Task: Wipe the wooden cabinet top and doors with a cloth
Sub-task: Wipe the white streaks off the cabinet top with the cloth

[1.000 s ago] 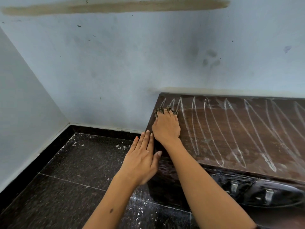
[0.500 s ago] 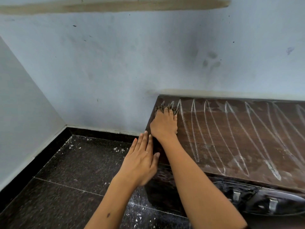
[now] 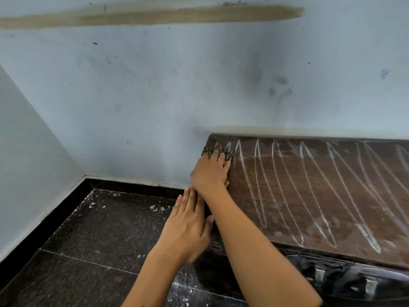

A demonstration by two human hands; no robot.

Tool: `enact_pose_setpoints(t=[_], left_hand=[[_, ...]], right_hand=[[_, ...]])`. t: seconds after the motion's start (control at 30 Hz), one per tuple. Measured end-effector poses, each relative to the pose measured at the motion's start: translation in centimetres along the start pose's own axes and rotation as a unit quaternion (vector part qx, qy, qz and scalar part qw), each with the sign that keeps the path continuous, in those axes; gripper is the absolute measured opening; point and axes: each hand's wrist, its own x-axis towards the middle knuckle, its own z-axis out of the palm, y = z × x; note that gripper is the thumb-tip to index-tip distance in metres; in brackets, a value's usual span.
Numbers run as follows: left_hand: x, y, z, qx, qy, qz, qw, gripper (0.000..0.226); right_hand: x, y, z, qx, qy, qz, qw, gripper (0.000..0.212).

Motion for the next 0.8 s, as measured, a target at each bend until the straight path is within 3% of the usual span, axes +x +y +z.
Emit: enact_pose_setpoints(t=[0.6, 0.8], left_hand=[[1.0, 0.5, 0.3, -0.006, 0.030, -0.003, 1.000, 0.064], [1.1, 0.7, 0.0, -0.017, 0.032, -0.005, 0.999, 0.064]], right_hand=[[3.2, 0.6, 0.8, -0.022, 0.021, -0.048, 0.998, 0.055], [5.0, 0.6, -1.0, -0.017, 0.019, -0.018, 1.000, 0.052]])
